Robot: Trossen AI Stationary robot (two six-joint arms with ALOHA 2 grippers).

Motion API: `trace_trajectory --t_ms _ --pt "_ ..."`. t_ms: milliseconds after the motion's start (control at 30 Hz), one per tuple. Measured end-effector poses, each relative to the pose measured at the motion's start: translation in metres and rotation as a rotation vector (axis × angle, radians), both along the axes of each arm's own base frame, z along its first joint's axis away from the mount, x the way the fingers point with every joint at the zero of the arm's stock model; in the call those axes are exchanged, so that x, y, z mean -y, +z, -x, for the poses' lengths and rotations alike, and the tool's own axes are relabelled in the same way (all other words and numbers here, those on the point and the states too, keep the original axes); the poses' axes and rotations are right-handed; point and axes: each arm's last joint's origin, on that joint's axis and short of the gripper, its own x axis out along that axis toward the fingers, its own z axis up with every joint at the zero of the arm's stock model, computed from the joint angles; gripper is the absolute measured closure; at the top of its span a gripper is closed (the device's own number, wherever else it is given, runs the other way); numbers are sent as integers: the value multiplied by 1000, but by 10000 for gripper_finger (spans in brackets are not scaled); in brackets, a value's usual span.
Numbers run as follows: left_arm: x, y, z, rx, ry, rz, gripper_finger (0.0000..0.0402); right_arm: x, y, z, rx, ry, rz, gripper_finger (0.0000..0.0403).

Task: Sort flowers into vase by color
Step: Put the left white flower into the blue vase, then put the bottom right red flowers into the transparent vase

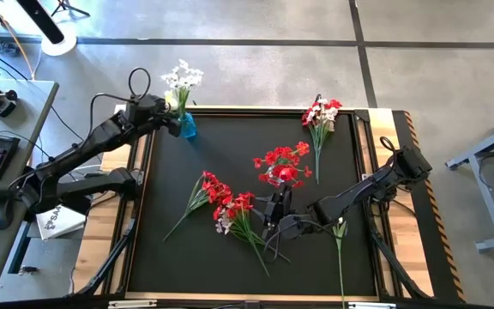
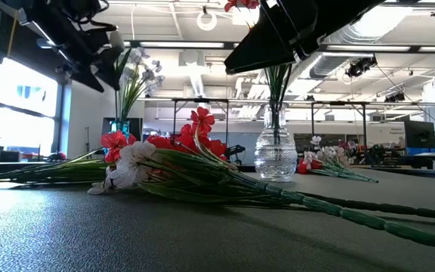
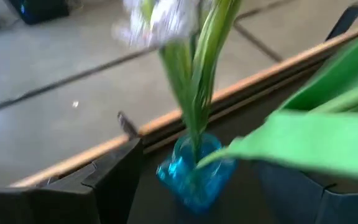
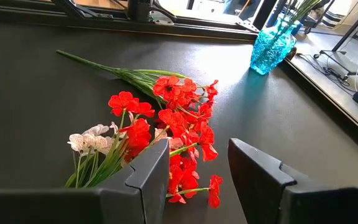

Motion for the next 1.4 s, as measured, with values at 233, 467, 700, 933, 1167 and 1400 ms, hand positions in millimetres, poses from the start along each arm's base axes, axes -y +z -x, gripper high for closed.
trace_trajectory --t_ms 233,467,700,933,1167,1400 --pt "8 24 9 -20 44 90 119 0 0 0 4 0 -2 242" --pt "27 63 13 3 7 132 119 0 1 0 6 0 -3 242" --pt "63 78 2 102 -245 164 119 0 0 0 7 -1 -5 242" --pt "106 80 -10 147 -447 180 119 -2 0 0 -5 39 -26 242" --pt "154 57 -33 154 -587 137 119 -4 -2 2 -32 54 -26 242" --pt "196 5 -58 131 -692 145 119 -17 -5 11 -86 137 -46 242"
